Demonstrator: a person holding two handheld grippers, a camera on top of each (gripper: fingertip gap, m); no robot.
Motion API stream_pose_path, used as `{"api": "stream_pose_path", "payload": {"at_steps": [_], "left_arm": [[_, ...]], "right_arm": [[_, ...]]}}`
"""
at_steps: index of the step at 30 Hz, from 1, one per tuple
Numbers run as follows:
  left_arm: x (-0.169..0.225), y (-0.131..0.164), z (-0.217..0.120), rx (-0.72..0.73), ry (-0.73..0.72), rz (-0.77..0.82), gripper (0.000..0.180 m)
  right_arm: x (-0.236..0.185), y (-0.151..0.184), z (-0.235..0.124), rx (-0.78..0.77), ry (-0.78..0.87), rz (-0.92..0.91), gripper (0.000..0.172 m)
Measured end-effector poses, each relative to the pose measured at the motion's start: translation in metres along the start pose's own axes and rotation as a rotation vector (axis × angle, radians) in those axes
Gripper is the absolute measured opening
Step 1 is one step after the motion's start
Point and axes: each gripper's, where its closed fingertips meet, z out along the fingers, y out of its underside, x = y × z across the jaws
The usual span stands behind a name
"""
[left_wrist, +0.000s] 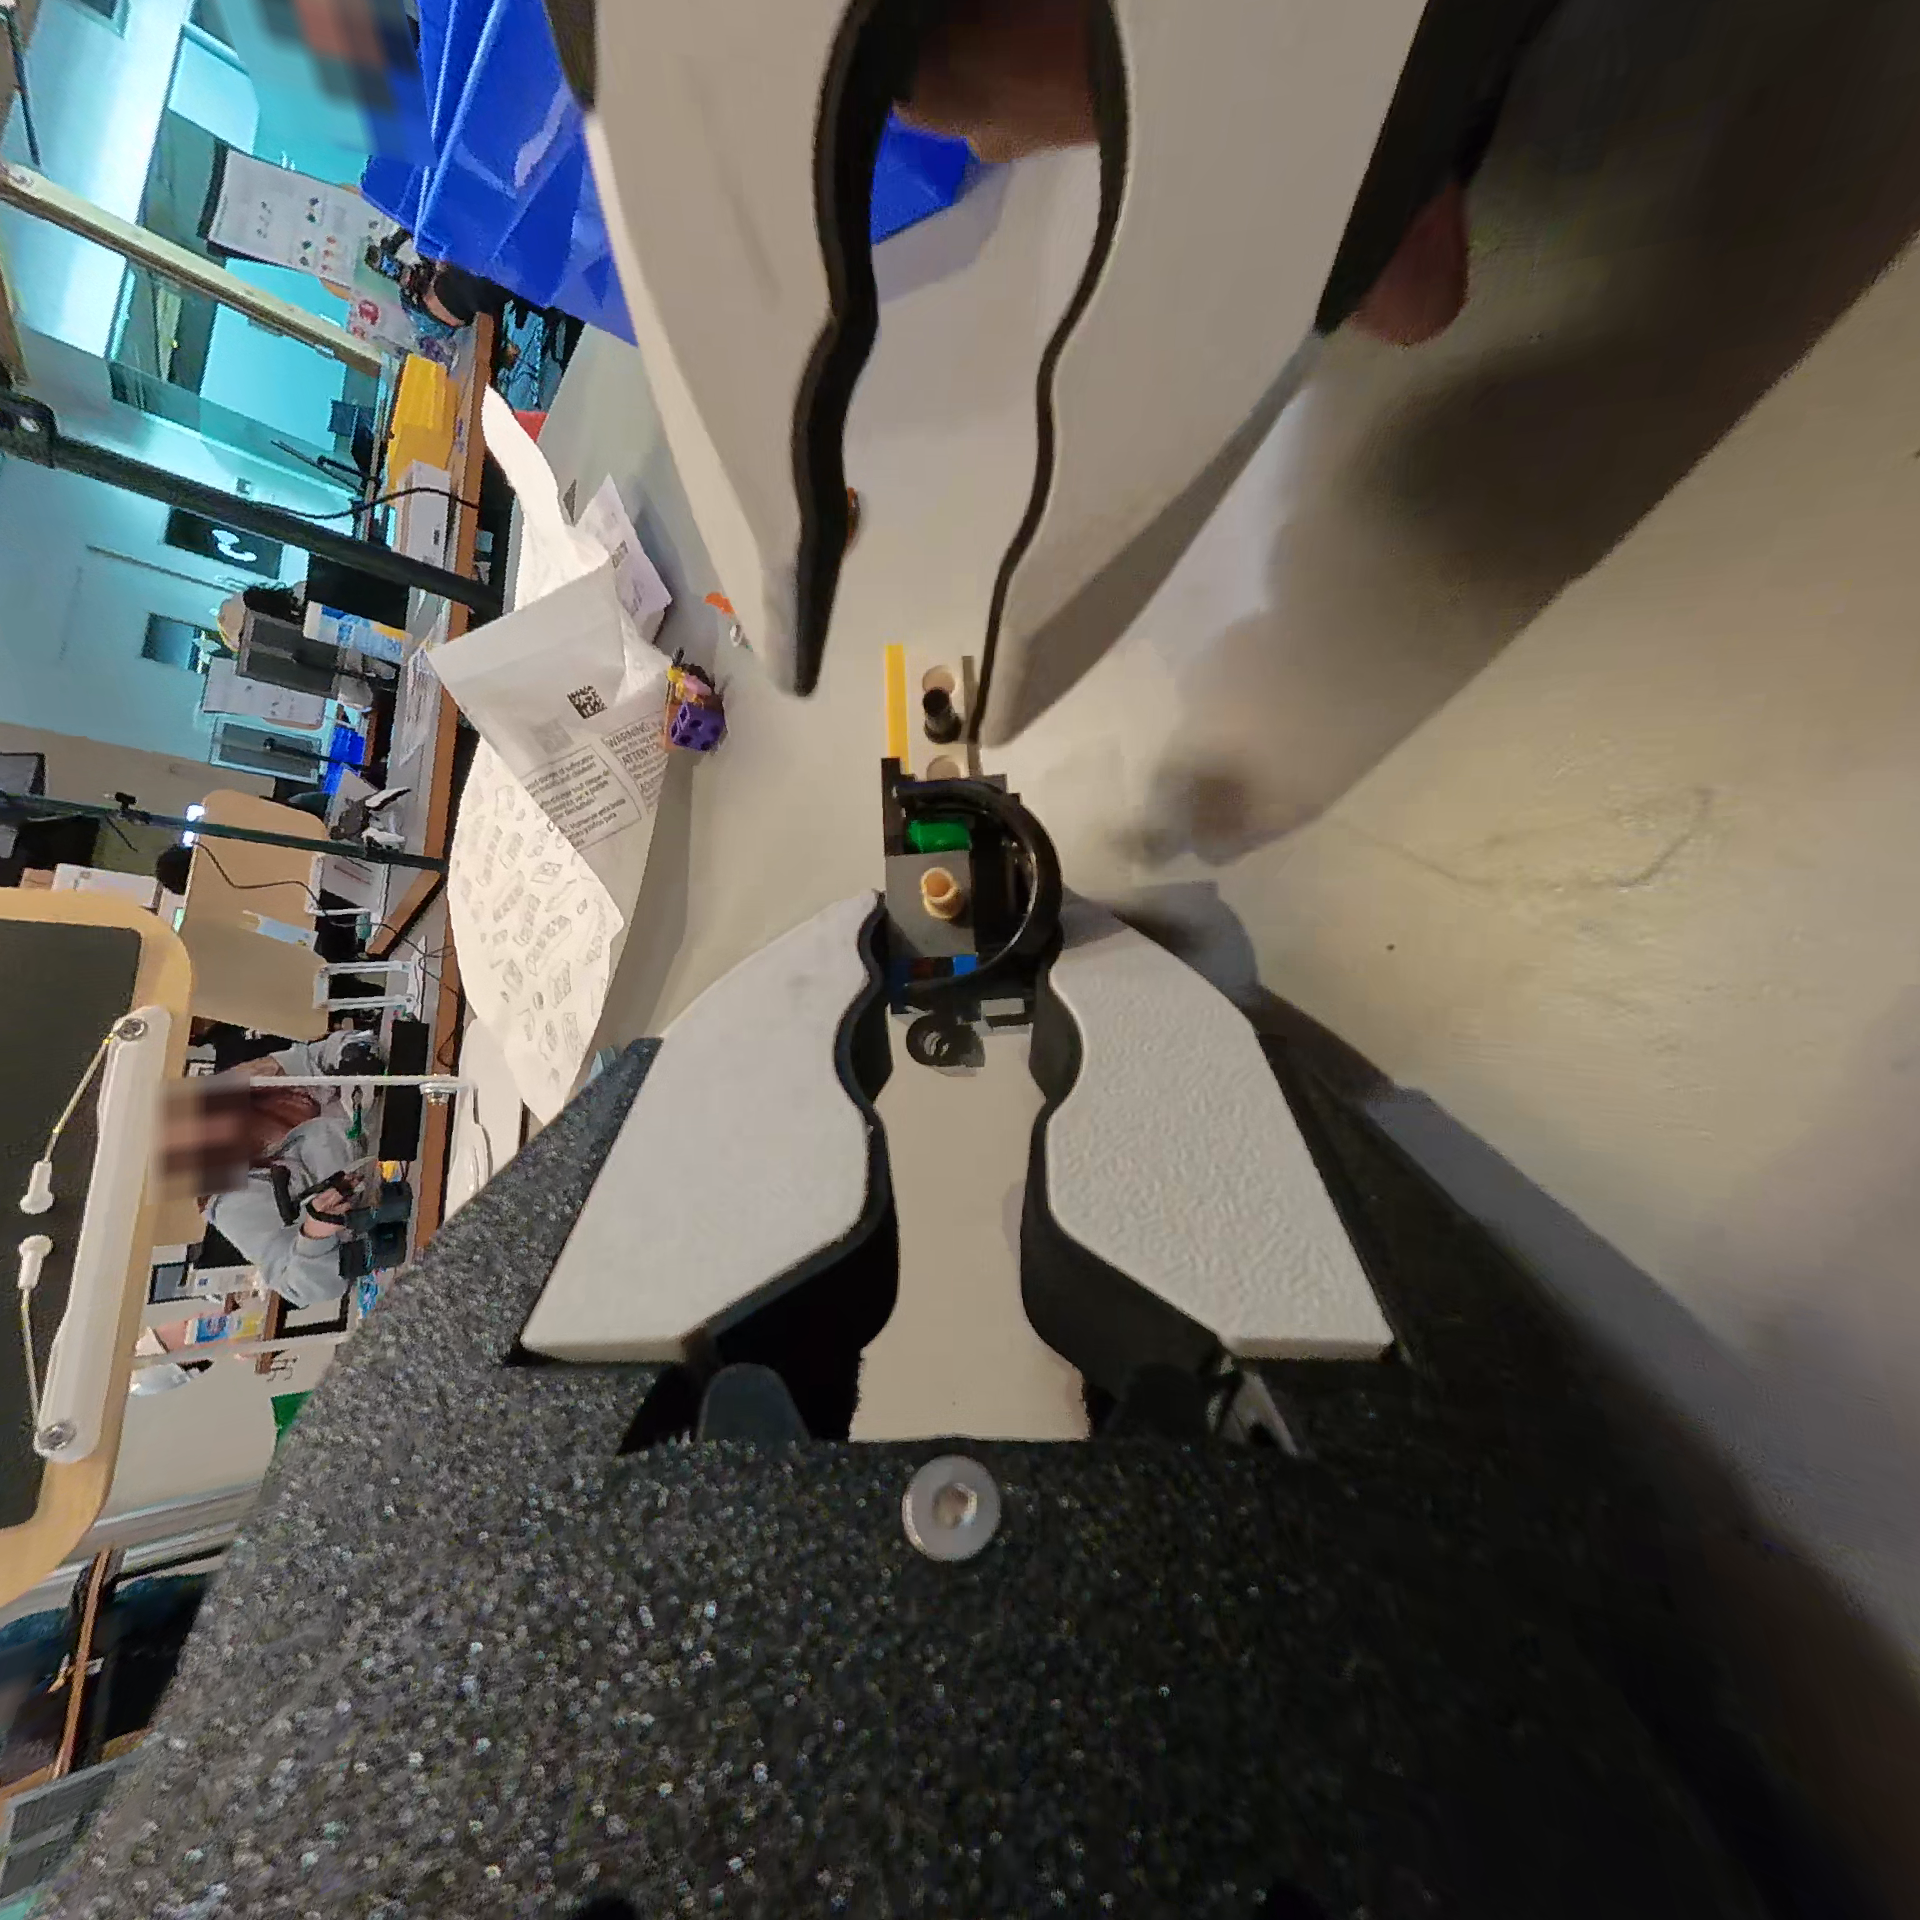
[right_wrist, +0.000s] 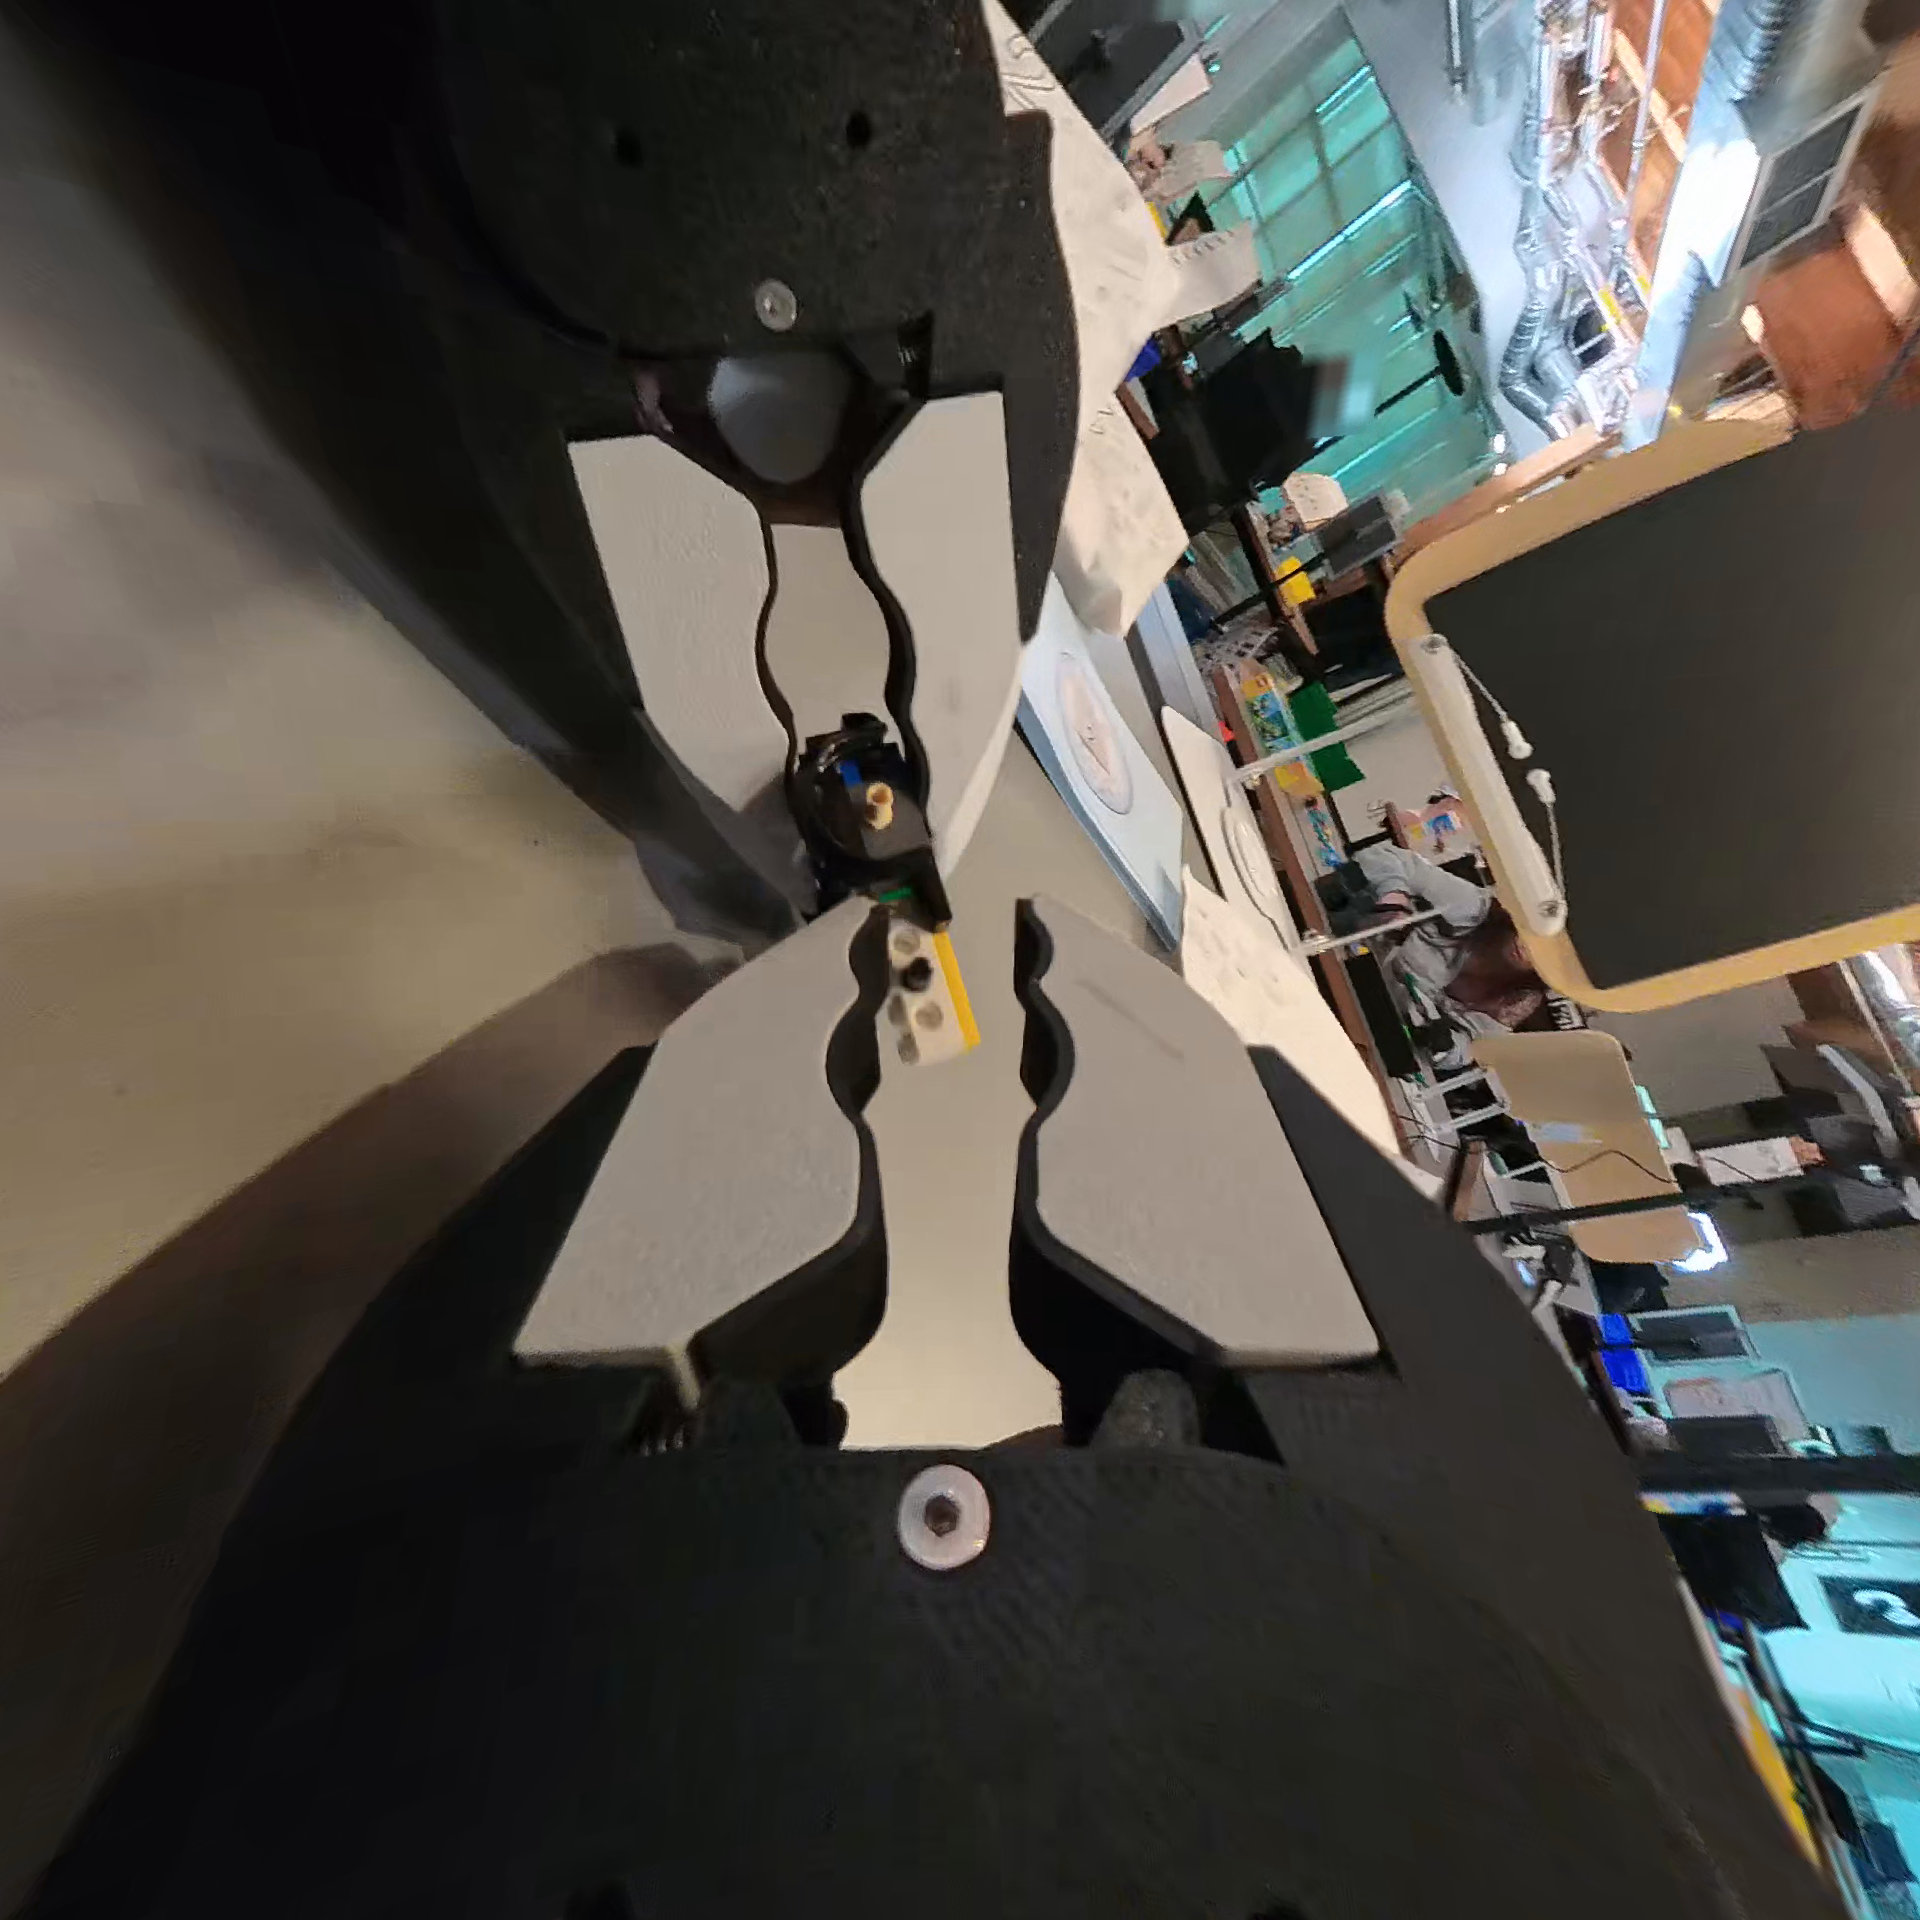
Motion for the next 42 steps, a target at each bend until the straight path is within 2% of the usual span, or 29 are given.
{"api": "stream_pose_path", "payload": {"at_steps": [6,10,14,30,31,32,33,36,42], "left_arm": [[-0.001,-0.005,-0.003,0.030,-0.005,-0.003,0.022],[-0.002,-0.009,-0.006,0.055,-0.012,-0.010,0.022],[-0.001,-0.005,-0.004,0.019,-0.025,0.026,0.023],[-0.001,-0.014,-0.005,0.012,-0.056,0.057,0.023],[-0.001,-0.013,-0.005,0.003,-0.057,0.051,0.023],[-0.004,0.009,0.001,-0.138,-0.058,0.051,0.023],[-0.010,0.026,0.003,-0.180,-0.085,0.057,0.023],[-0.025,0.024,-0.006,-0.119,-0.114,-0.050,0.022],[-0.022,0.021,-0.004,-0.073,-0.023,-0.232,0.022]], "right_arm": [[-0.006,0.005,0.004,-0.033,-0.015,-0.016,0.021],[-0.004,0.008,0.003,-0.043,-0.004,-0.010,0.009],[-0.006,0.009,0.003,-0.062,-0.036,0.024,0.007],[-0.002,-0.005,-0.014,0.039,0.014,-0.026,0.003],[-0.003,-0.008,-0.015,0.056,0.012,-0.025,0.002],[-0.004,-0.017,-0.020,0.115,0.003,-0.007,0.002],[-0.003,-0.033,-0.027,0.193,-0.001,0.042,0.001],[-0.001,-0.033,-0.025,0.190,0.021,0.054,0.000],[0.010,-0.023,-0.028,0.167,0.079,0.058,0.000]]}}
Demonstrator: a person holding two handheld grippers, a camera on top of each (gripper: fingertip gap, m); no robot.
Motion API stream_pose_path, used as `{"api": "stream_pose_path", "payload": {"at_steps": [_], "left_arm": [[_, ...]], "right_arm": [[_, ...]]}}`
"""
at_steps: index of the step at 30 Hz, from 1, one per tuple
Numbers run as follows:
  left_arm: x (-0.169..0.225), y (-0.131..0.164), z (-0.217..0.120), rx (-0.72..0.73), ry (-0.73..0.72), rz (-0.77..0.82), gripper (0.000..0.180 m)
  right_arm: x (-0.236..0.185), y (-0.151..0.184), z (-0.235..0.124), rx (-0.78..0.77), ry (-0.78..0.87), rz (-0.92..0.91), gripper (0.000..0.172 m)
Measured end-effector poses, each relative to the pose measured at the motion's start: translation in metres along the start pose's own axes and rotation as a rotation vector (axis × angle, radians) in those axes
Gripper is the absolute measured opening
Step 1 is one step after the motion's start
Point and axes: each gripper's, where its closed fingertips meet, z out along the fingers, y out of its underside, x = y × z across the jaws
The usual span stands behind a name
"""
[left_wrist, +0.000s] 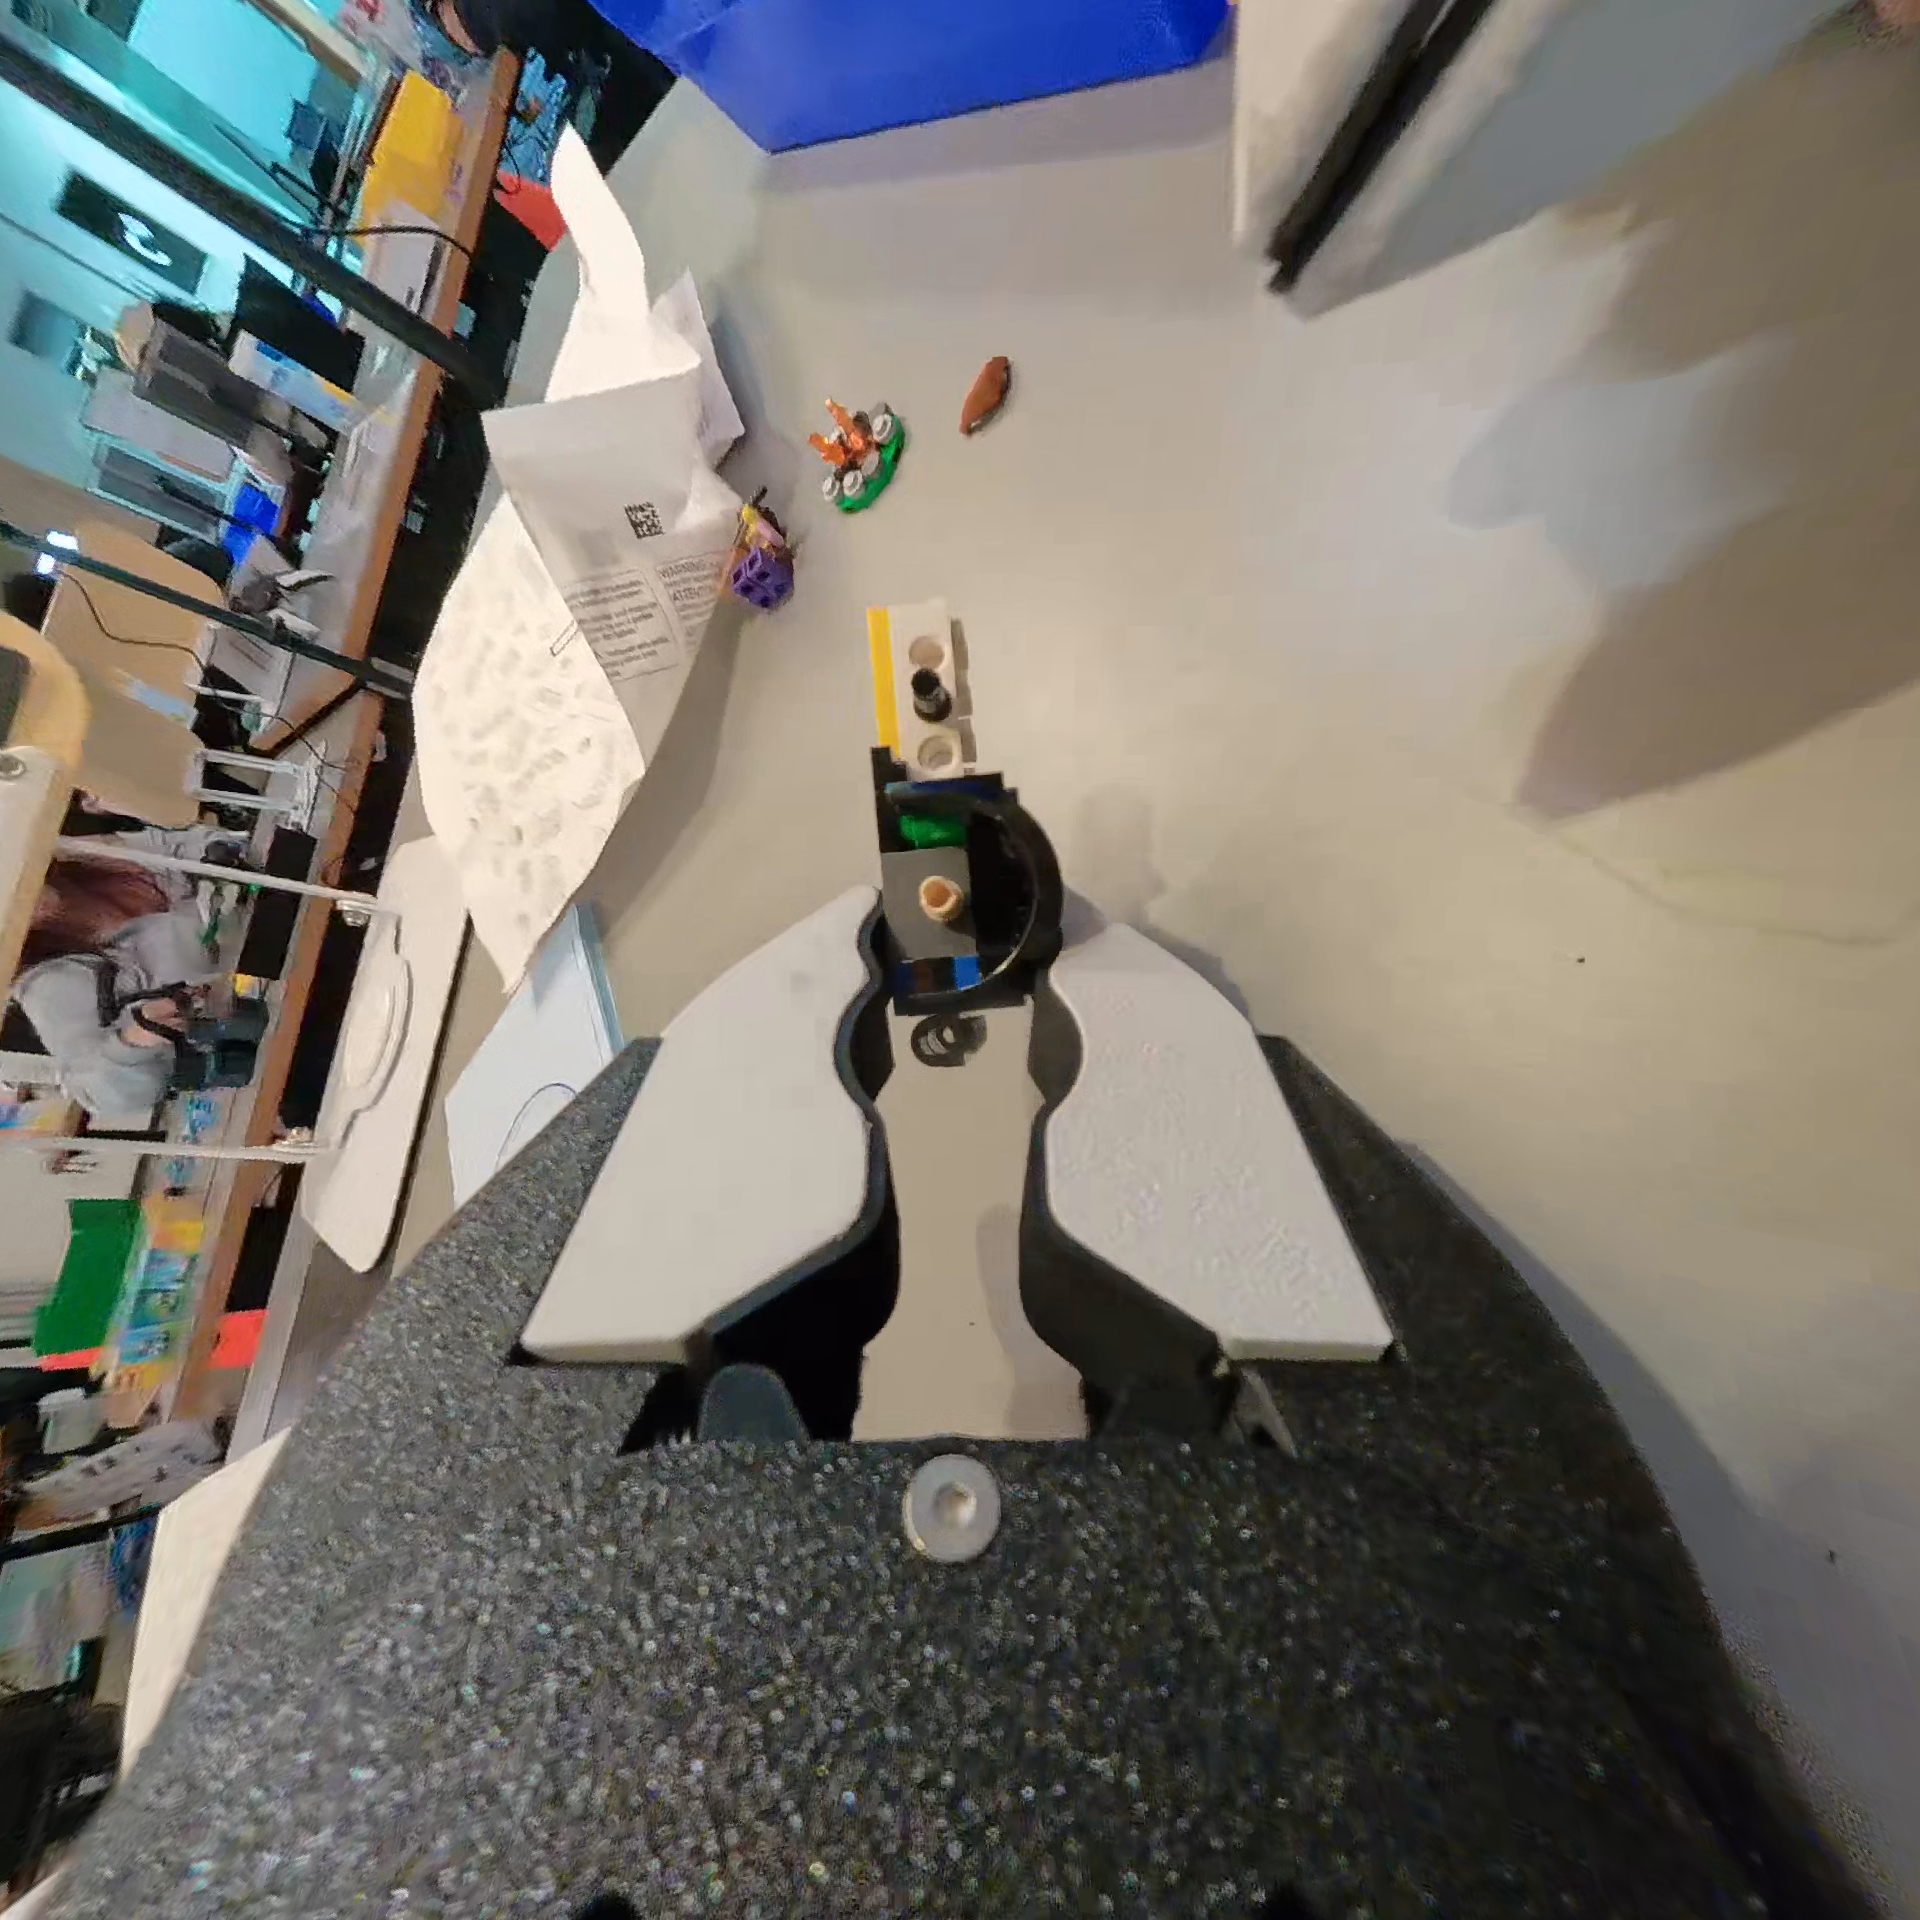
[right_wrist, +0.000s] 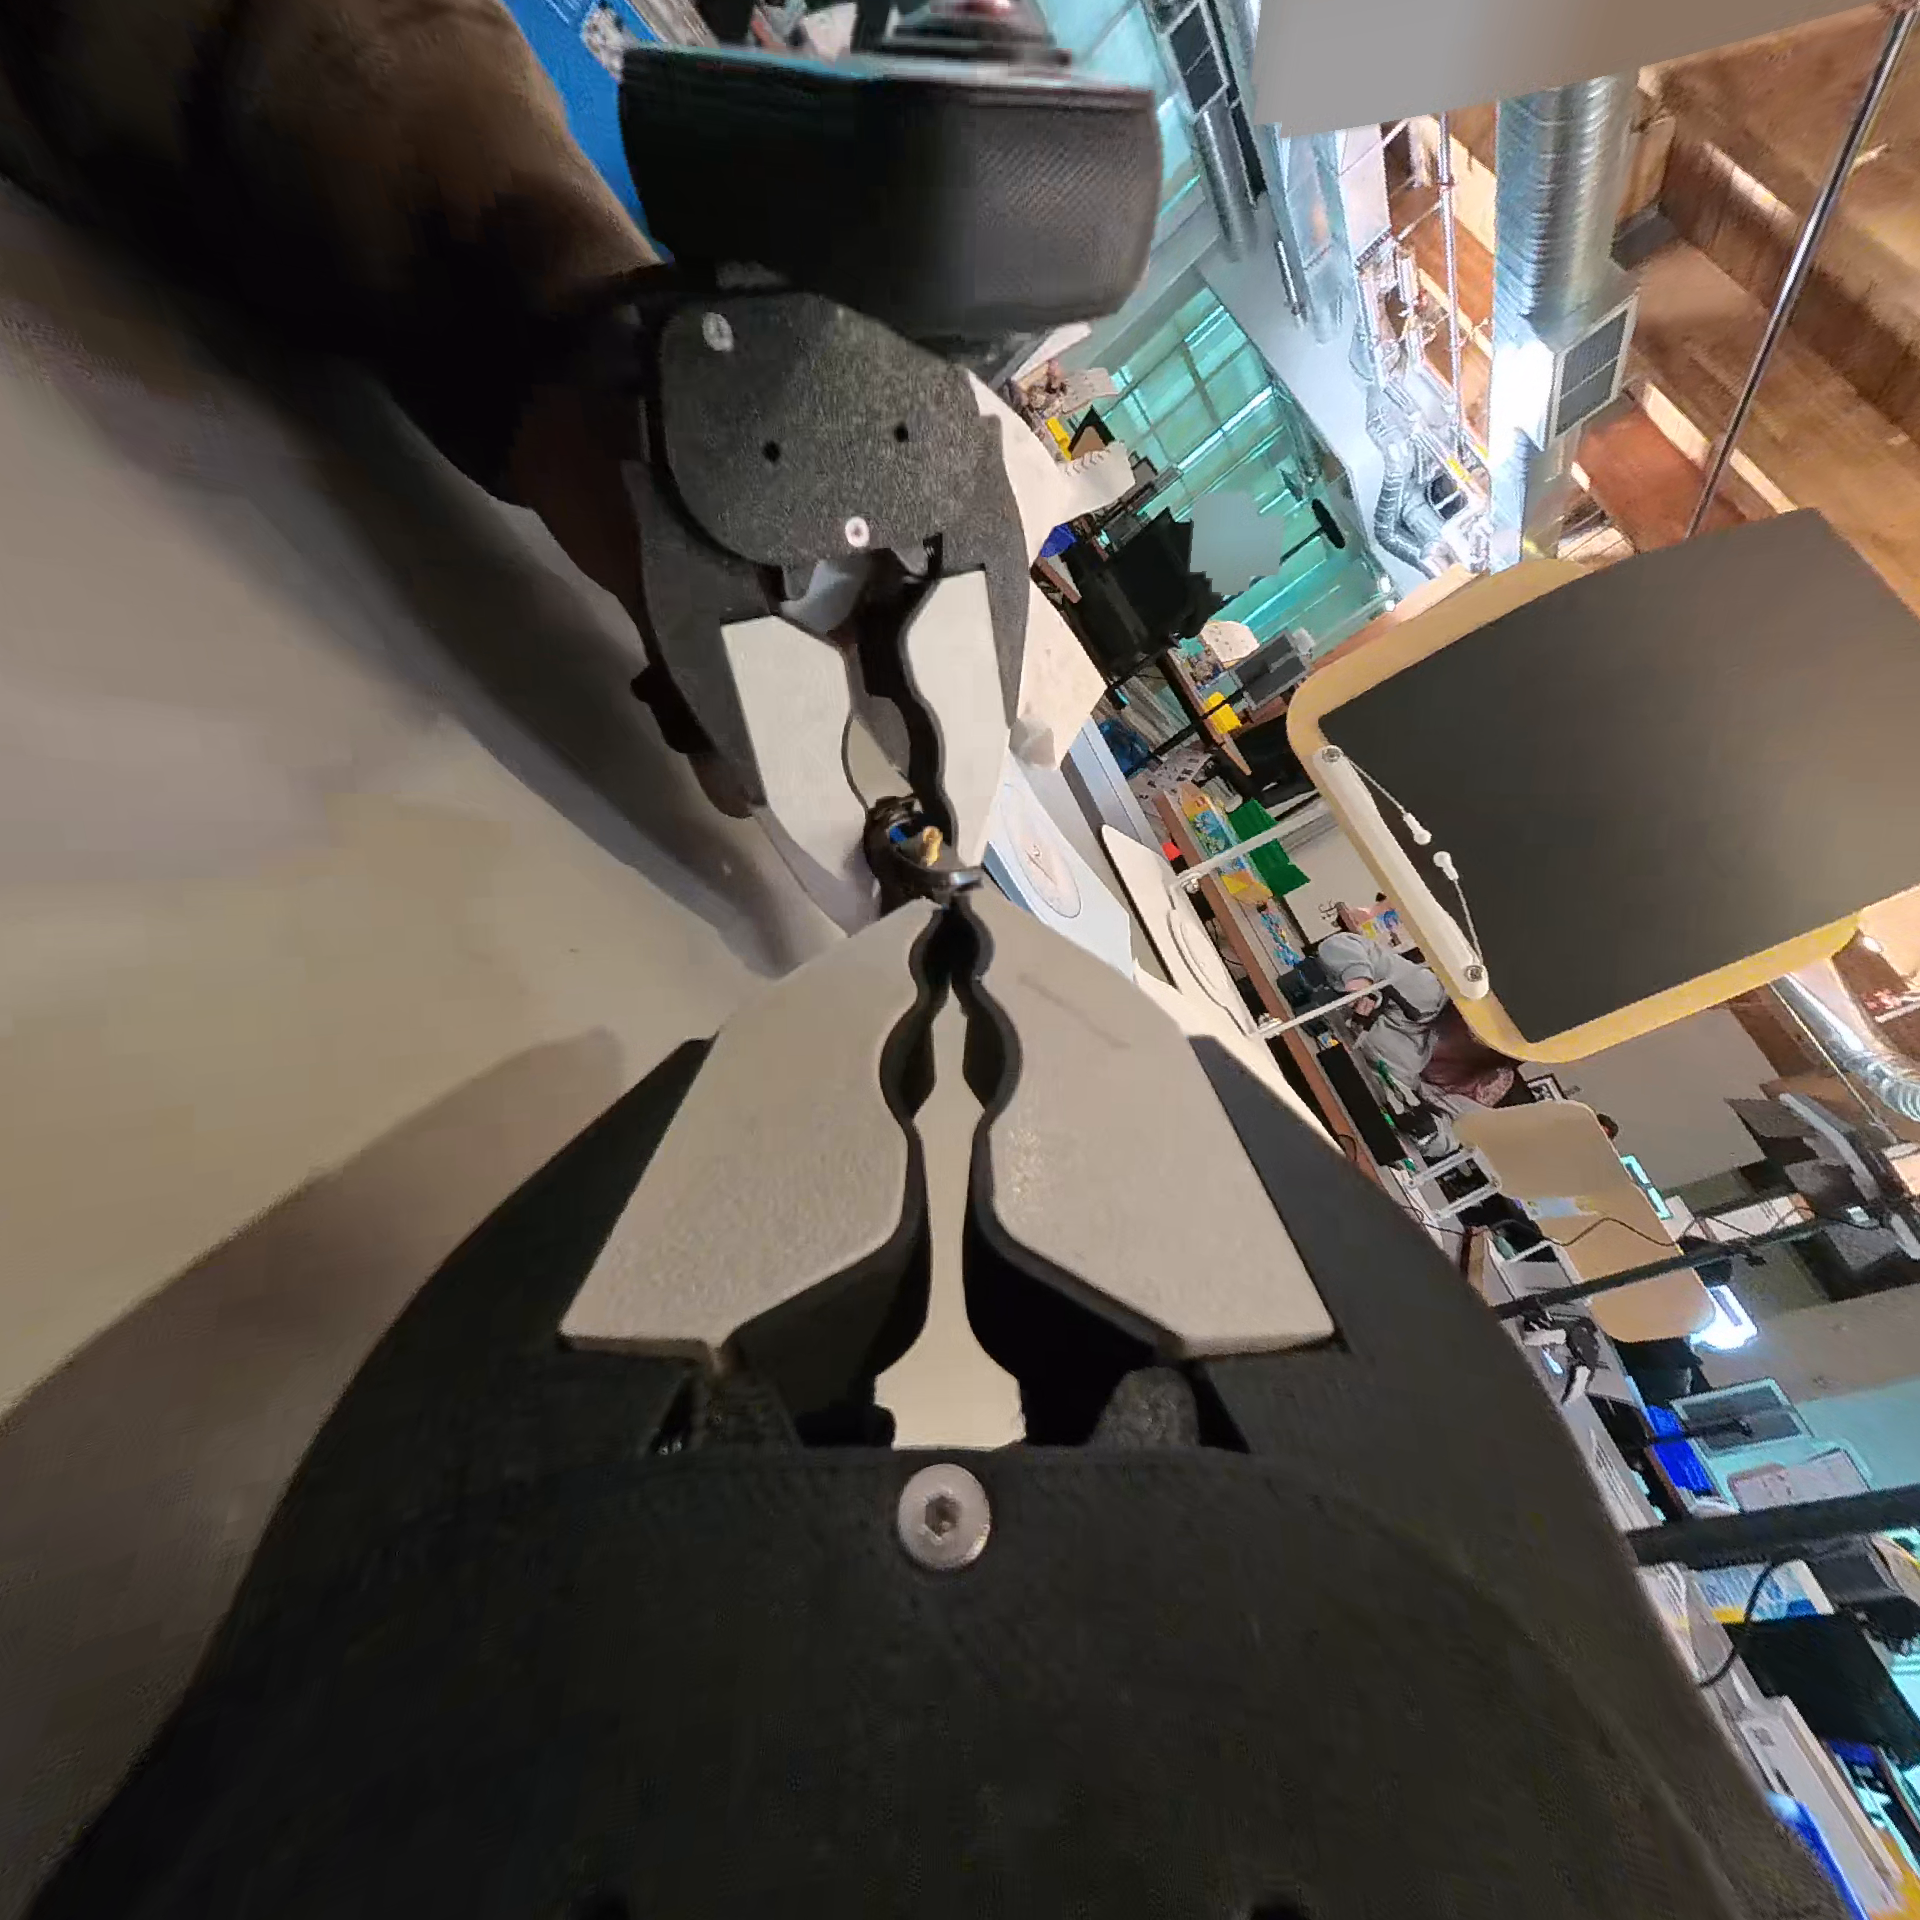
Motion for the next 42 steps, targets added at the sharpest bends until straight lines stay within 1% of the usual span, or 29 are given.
{"api": "stream_pose_path", "payload": {"at_steps": [5,7,12,16,18,21,23,24,26,27,28,32,34,39,41,42], "left_arm": [[0.009,-0.014,-0.001,0.024,0.001,0.048,0.022],[0.013,-0.018,-0.002,0.034,0.004,0.073,0.022],[0.019,-0.022,-0.003,0.042,0.006,0.112,0.022],[0.021,-0.027,-0.005,0.065,-0.001,0.147,0.022],[0.021,-0.029,-0.006,0.082,-0.009,0.160,0.022],[0.020,-0.030,-0.007,0.106,-0.020,0.166,0.022],[0.020,-0.031,-0.007,0.109,-0.029,0.183,0.022],[0.018,-0.027,-0.005,0.081,-0.036,0.186,0.022],[0.013,-0.009,0.000,0.003,-0.049,0.204,0.022],[0.010,-0.004,0.001,-0.013,-0.054,0.192,0.022],[0.008,-0.002,0.001,-0.018,-0.057,0.183,0.022],[0.009,-0.016,-0.002,0.014,-0.063,0.198,0.022],[0.011,-0.020,-0.003,0.017,-0.061,0.210,0.022],[0.014,-0.023,-0.005,0.032,-0.047,0.204,0.022],[0.015,-0.026,-0.006,0.043,-0.044,0.204,0.022],[0.016,-0.028,-0.007,0.051,-0.044,0.205,0.022]], "right_arm": [[0.011,0.025,0.012,-0.135,0.104,-0.070,0.001],[0.012,0.024,0.014,-0.133,0.114,-0.079,0.012],[0.003,0.027,0.018,-0.141,0.052,-0.057,0.017],[0.000,0.031,0.020,-0.161,0.028,-0.044,0.017],[-0.003,0.031,0.021,-0.157,0.012,-0.046,0.010],[-0.005,0.034,0.021,-0.178,0.001,-0.041,0.008],[-0.004,0.030,0.020,-0.160,-0.014,-0.014,0.002],[-0.005,0.026,0.018,-0.132,-0.033,-0.003,0.000],[-0.006,0.010,0.012,-0.042,-0.049,0.019,0.000],[-0.005,0.007,0.010,-0.023,-0.046,0.033,0.000],[-0.004,0.010,0.010,-0.037,-0.041,0.037,0.000],[0.002,0.034,0.019,-0.149,0.001,0.065,0.000],[0.002,0.033,0.019,-0.137,-0.004,0.084,0.002],[-0.002,0.033,0.020,-0.134,-0.033,0.112,0.017],[-0.002,0.033,0.021,-0.137,-0.039,0.125,0.017],[-0.003,0.034,0.021,-0.141,-0.042,0.124,0.014]]}}
